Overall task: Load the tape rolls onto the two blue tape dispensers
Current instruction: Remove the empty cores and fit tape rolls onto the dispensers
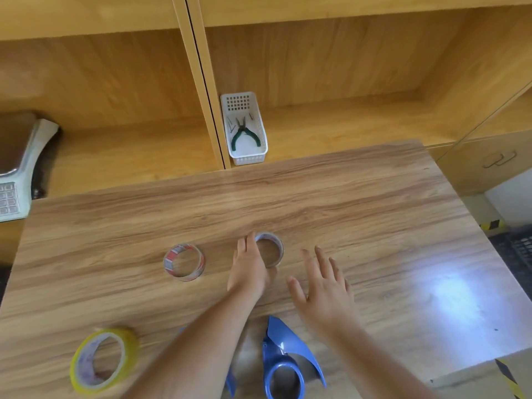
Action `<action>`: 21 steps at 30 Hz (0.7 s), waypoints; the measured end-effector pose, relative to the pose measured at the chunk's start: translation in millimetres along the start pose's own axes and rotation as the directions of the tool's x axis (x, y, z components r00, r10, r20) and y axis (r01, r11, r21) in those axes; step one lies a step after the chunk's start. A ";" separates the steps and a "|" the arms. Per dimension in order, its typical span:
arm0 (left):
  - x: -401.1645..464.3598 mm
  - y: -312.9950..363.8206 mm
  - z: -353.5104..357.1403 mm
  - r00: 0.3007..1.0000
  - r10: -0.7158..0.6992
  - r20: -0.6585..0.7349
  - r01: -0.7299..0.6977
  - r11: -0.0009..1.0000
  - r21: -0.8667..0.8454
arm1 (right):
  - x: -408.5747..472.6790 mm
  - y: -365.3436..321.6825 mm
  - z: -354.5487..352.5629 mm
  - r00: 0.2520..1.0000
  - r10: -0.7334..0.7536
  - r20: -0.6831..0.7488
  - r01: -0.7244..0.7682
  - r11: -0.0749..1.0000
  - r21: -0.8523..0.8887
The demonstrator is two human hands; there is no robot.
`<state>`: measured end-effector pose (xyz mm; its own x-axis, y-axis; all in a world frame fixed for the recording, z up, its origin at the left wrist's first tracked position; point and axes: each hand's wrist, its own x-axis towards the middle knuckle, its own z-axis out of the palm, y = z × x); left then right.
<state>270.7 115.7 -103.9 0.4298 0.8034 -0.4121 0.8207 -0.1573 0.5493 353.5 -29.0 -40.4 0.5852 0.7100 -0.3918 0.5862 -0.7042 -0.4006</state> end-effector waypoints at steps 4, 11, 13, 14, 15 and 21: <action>-15.6 -6.3 -12.1 0.998 0.059 -0.013 -0.059 0.998 0.009 | -9.6 -16.0 2.3 0.999 -0.035 -0.017 0.035 0.999 -0.005; -114.4 -75.6 -59.0 0.948 0.188 -0.257 -0.192 0.981 0.009 | -40.3 -65.0 33.3 0.977 -0.211 0.023 0.211 0.978 -0.001; -139.1 -113.5 -77.1 0.935 0.110 -0.337 -0.116 0.993 0.004 | -55.4 -84.5 51.2 0.963 -0.261 0.071 0.262 0.965 0.004; -146.9 -128.0 -84.5 0.929 0.065 -0.364 -0.072 0.997 -0.007 | -61.3 -88.7 57.7 0.958 -0.272 0.094 0.272 0.962 0.011; -155.4 -146.9 -92.1 0.921 0.011 -0.390 -0.017 1.000 -0.010 | -68.3 -95.0 65.1 0.952 -0.283 0.120 0.283 0.959 0.017; -184.5 -241.5 -123.7 0.880 -0.325 -0.346 0.324 0.944 -0.064 | -97.7 -115.6 105.1 0.920 -0.306 0.245 0.321 0.947 -0.020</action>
<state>-53.4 76.5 -70.7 -0.0191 0.9569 -0.2898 0.8899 0.1484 0.4314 169.7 -16.4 -42.9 0.2216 0.8700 -0.4405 0.7539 -0.4394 -0.4884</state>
